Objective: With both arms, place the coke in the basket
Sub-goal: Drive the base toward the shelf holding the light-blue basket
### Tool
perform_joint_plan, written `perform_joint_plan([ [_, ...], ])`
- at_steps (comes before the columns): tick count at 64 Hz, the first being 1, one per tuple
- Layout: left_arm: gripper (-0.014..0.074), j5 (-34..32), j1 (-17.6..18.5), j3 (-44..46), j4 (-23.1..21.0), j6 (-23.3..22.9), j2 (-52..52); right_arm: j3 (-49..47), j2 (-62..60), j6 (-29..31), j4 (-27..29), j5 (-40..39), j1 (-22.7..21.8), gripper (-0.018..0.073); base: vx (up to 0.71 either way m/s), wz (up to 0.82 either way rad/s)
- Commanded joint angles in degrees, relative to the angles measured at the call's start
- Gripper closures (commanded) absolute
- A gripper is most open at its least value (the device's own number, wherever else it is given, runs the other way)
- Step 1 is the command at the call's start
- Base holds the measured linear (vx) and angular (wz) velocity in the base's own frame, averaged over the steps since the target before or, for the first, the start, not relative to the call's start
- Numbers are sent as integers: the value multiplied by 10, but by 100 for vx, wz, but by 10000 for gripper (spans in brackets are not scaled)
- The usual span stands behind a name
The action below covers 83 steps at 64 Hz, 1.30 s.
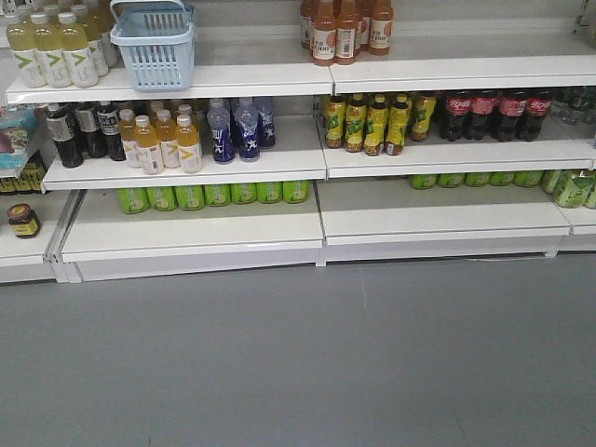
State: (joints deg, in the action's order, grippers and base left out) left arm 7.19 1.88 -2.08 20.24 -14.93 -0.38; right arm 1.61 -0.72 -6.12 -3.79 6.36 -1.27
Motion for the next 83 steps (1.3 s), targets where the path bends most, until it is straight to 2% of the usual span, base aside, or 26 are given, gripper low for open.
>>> perform_joint_plan([
  [1, 603, -36, 3, -2, -4, -4, -12, 9, -8, 3, -2, -44, -4, 564, 0, 0],
  [83, 603, -36, 3, -2, -4, -4, -12, 9, -8, 3, -2, -44, -4, 564, 5, 5],
])
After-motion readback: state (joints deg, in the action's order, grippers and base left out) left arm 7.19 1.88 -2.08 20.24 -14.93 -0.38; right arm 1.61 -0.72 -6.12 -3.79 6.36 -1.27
